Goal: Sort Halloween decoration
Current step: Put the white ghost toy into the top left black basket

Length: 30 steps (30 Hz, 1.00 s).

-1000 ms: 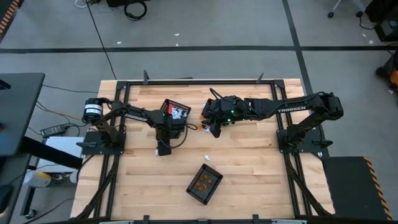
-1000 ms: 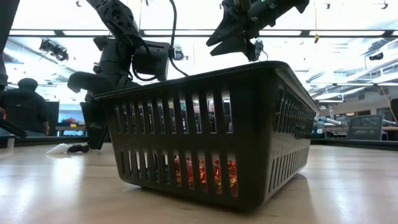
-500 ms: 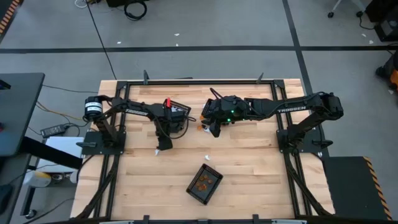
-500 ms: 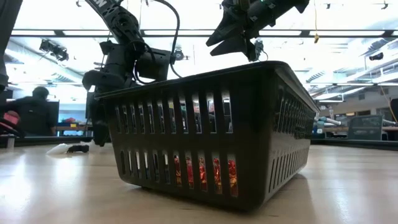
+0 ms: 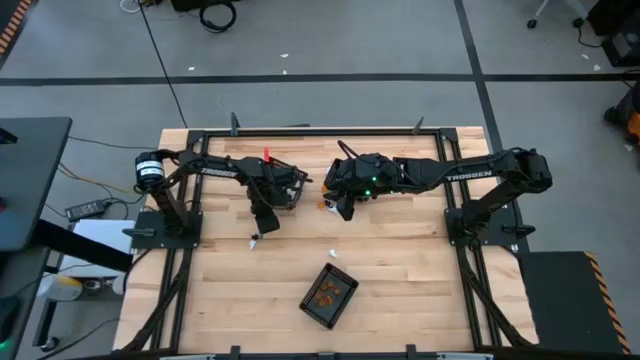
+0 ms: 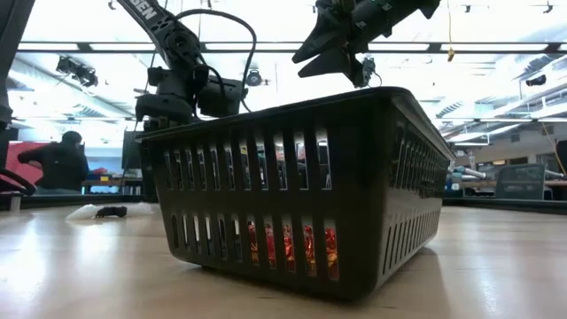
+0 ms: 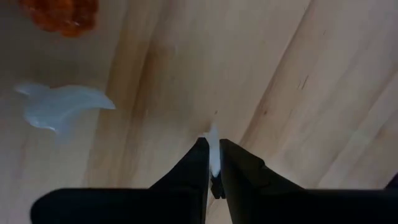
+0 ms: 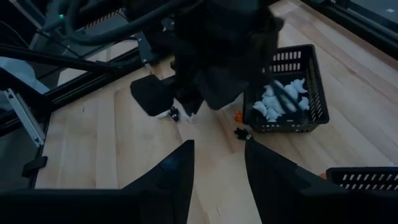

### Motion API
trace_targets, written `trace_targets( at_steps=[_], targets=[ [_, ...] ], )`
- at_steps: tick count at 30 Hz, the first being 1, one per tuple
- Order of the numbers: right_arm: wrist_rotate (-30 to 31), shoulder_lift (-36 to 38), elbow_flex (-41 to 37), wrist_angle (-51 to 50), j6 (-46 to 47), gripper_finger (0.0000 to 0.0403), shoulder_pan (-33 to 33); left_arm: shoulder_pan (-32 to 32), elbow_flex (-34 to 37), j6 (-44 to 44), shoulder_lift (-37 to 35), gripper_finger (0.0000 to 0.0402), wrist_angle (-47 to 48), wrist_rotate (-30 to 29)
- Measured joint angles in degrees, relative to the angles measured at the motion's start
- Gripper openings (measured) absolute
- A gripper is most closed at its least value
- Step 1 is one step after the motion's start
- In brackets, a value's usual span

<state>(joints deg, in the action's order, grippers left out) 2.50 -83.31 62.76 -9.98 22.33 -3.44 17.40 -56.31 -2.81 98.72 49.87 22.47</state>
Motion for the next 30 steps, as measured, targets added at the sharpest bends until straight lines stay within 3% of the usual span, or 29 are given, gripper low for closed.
trace_targets(
  at_steps=[9, 15, 22, 30],
  targets=[
    [-0.2, 0.0, 0.0, -0.2, 0.0, 0.0147, 0.0, 0.7, 0.0, -0.5, 0.0, 0.0017, 0.0, -0.2],
    [-0.2, 0.0, 0.0, -0.3, 0.5, 0.0147, 0.0, -0.8, -0.1, -1.8, -0.8, 0.0072, 0.2, -1.4],
    [-0.2, 0.0, 0.0, -0.1, 0.6, 0.0147, 0.0, -4.9, 0.4, -0.7, -1.8, 0.0145, 0.7, -8.2],
    [-0.2, 0.0, 0.0, -0.2, 0.7, 0.0147, 0.0, -8.2, 3.0, -2.1, -1.6, 0.0155, -5.0, -12.3]
  ],
)
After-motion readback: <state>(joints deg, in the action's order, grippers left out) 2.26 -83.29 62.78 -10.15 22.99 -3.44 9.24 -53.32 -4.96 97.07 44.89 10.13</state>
